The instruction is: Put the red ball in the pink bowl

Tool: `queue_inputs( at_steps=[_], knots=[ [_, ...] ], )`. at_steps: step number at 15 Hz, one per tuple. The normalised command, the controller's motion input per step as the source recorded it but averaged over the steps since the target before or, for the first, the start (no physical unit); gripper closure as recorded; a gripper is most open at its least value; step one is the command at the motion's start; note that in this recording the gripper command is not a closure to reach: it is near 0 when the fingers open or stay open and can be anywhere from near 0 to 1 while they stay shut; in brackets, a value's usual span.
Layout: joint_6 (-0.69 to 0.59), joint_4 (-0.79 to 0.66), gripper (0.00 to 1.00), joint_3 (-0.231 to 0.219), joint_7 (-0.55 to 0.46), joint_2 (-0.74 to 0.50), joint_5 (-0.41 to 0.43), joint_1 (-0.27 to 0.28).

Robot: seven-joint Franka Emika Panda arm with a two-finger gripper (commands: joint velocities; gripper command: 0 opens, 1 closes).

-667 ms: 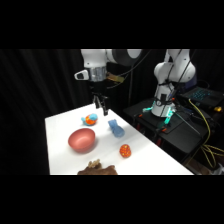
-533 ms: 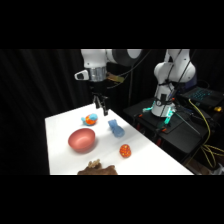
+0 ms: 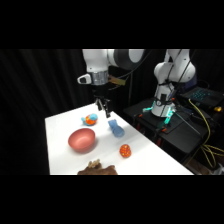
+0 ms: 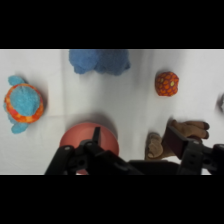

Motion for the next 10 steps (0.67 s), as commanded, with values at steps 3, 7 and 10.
queue_inputs(
  at_steps=[3,7,10],
  knots=[
    [0.29,-0.1,0.0,0.134,0.19,0.09,0.117,0.122],
    [0.28,-0.06,0.0,0.125,0.17,0.18,0.129,0.135],
    [0.27,-0.11,0.0,0.077,0.08,0.13,0.137,0.085]
  ],
)
